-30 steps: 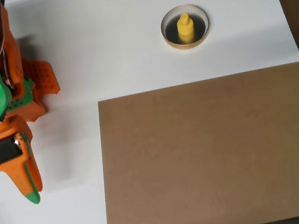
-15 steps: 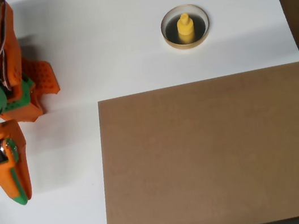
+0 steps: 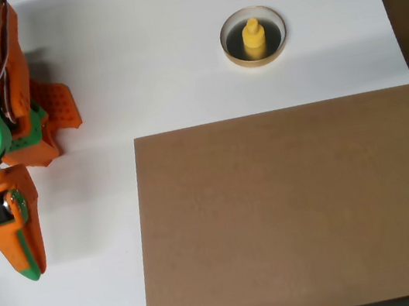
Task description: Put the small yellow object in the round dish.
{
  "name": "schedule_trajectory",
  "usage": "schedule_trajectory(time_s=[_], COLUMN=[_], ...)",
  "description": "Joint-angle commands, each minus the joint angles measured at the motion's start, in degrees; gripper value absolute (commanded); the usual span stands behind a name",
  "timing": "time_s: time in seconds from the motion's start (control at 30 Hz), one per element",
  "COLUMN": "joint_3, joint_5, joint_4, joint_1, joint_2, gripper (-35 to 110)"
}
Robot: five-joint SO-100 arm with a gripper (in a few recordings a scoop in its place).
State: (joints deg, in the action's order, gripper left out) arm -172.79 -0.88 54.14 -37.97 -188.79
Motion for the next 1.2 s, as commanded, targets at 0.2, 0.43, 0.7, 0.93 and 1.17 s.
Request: schedule_trajectory(time_s=[0.2, 0.43, 0.7, 0.93, 1.17], joint_3=[0.5, 0.4, 0.4, 0.4, 0.4], joint_5=[-0.5, -0.5, -0.5, -0.5, -0.5], joint_4=[-1.0, -1.3, -1.3, -1.3, -1.3], joint_1=[-0.4, -0.4, -0.4, -0.4, -0.4], joint_2=[-1.8, -1.8, -1.8, -1.8, -1.8], gripper=[0, 0, 0, 0, 0])
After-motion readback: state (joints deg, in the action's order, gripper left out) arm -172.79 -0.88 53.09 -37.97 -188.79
